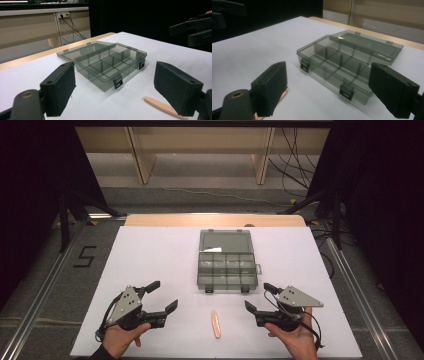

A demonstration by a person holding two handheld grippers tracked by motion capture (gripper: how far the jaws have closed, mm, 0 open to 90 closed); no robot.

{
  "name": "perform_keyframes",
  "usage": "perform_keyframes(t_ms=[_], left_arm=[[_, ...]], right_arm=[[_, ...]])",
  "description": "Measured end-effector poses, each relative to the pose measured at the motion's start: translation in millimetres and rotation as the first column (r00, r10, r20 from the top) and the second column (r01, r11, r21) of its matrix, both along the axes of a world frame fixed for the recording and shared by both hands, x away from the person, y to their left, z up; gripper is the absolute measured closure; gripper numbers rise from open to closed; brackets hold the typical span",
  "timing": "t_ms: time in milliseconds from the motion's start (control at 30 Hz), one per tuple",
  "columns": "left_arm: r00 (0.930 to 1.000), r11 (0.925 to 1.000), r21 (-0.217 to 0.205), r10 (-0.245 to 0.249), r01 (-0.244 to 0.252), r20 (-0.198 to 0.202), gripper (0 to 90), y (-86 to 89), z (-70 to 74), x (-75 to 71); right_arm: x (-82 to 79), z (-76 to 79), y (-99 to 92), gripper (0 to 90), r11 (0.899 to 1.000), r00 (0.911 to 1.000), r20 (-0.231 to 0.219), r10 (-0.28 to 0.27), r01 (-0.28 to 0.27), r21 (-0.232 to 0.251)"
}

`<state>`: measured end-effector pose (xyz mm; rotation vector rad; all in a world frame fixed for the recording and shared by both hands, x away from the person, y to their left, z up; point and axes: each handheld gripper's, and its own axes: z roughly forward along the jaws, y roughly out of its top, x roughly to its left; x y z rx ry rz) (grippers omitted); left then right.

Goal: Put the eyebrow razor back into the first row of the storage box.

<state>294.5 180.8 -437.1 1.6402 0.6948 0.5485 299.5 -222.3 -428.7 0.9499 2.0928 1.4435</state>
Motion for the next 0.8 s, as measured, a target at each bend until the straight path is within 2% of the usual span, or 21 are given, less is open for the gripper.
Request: perform_keyframes(t_ms=[167, 200, 267, 300, 333, 367, 500, 600, 667, 733, 767, 800], left_arm=[[1.0, 1.0, -0.001, 0.0, 0.0, -0.001, 17.4, 0.0, -0.1, 0.1], [1.0, 1.0, -0.001, 0.0, 0.0, -0.001, 17.4, 0.0, -0.1, 0.1], [1.0, 1.0, -0.001, 0.0, 0.0, -0.001, 17.4, 0.0, -0.1, 0.1], [1.0, 1.0, -0.002, -0.001, 0.001, -0.002, 17.3, -0.1, -0.2, 0.1], [1.0, 1.0, -0.002, -0.001, 0.001, -0.002, 17.4, -0.1, -0.2, 0.1], [1.0, 1.0, -0.002, 0.0, 0.0, -0.002, 17.3, 0.0, -0.2, 0.2], [1.0, 1.0, -0.001, 0.0, 0.0, -0.002, 17.4, 0.1, -0.3, 0.3], [1.0, 1.0, 0.0, 0.0, 0.0, -0.001, 17.3, 0.2, -0.4, 0.6], [1.0, 1.0, 0.0, 0.0, 0.0, -0.002, 17.3, 0.2, -0.5, 0.6], [1.0, 1.0, 0.0, 0.0, 0.0, -0.002, 17.3, 0.2, -0.5, 0.6], [1.0, 1.0, -0.004, -0.004, 0.004, 0.003, 17.4, 0.0, -0.9, 1.3], [1.0, 1.0, -0.004, -0.004, 0.004, 0.003, 17.4, 0.0, -0.9, 1.3]], right_arm=[[1.4, -2.1, 2.0, 16.4, 1.0, 1.0, 0.003, 0.007, -0.007, 0.005], [1.8, -1.7, 1.1, 16.4, 1.0, 0.9998, 0.019, 0.003, -0.002, -0.013], [1.2, -1.3, 0.9, 16.4, 1.0, 1.0, 0.006, 0.005, -0.005, -0.02], [-0.3, -0.2, 1.0, 16.4, 1.0, 0.9996, -0.027, 0.009, -0.009, -0.025], [-0.3, -0.2, 1.0, 16.4, 1.0, 0.9996, -0.027, 0.009, -0.009, -0.025], [1.3, -2.6, 3.3, 16.4, 1.0, 0.9998, -0.006, 0.017, -0.017, 0.003], [1.4, -2.6, 3.6, 16.4, 1.0, 0.9998, -0.006, 0.018, -0.018, 0.005], [1.7, -1.5, 2.3, 16.5, 1.0, 0.9998, 0.007, 0.021, -0.021, -0.02], [1.8, -1.4, 2.6, 16.5, 1.0, 0.9997, 0.006, 0.022, -0.022, -0.02], [1.3, -0.7, 4.3, 16.2, 0.999, 0.9995, -0.012, 0.028, -0.028, -0.018], [1.8, 0.0, 6.2, 16.0, 0.998, 0.9991, -0.004, 0.042, -0.042, -0.043], [1.8, 0.0, 6.2, 16.0, 0.998, 0.9991, -0.004, 0.042, -0.042, -0.043]])
